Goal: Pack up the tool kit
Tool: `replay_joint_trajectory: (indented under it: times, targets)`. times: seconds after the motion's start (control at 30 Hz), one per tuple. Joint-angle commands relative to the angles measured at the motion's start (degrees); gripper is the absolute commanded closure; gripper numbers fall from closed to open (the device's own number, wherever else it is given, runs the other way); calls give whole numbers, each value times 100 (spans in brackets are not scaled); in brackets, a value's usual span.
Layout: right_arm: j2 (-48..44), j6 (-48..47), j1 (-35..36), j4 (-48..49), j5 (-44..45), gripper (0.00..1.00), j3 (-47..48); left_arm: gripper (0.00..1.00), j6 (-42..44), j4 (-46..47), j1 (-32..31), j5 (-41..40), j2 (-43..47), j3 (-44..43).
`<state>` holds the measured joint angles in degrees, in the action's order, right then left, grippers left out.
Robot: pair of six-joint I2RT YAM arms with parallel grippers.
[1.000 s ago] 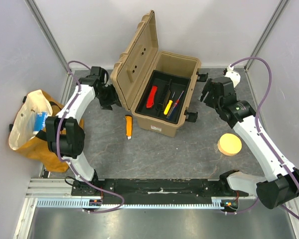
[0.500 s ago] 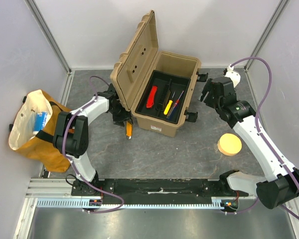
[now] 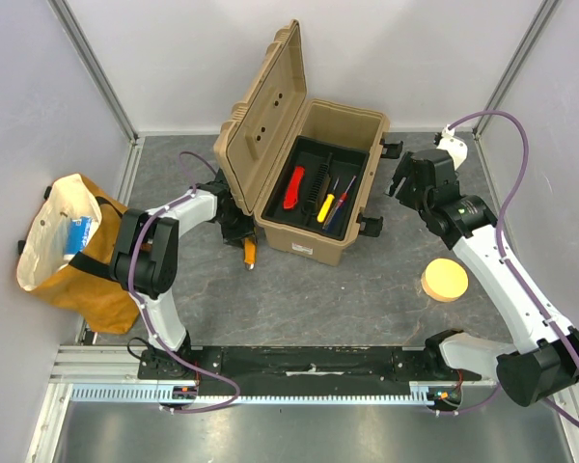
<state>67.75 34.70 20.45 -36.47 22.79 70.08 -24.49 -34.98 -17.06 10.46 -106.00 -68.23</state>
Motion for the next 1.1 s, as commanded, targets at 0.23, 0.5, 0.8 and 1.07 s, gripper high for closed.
replay_joint_trajectory:
  times: [0.23,0.5,0.8,1.07]
  targets:
    - [-156,-51,-32,149,50,23,-30,81,-223,27,-201,-1237,-53,108]
    - [-165,-33,-23,158,51,23,-65,98,-135,-404,-149,-2074,456,-156]
    - [-174,-51,-23,149,42,23,-65,98,-135,-764,132,-2548,1405,-594]
    - [-174,-33,-23,166,51,23,-39,98,286,-1239,185,-2786,2512,-1587]
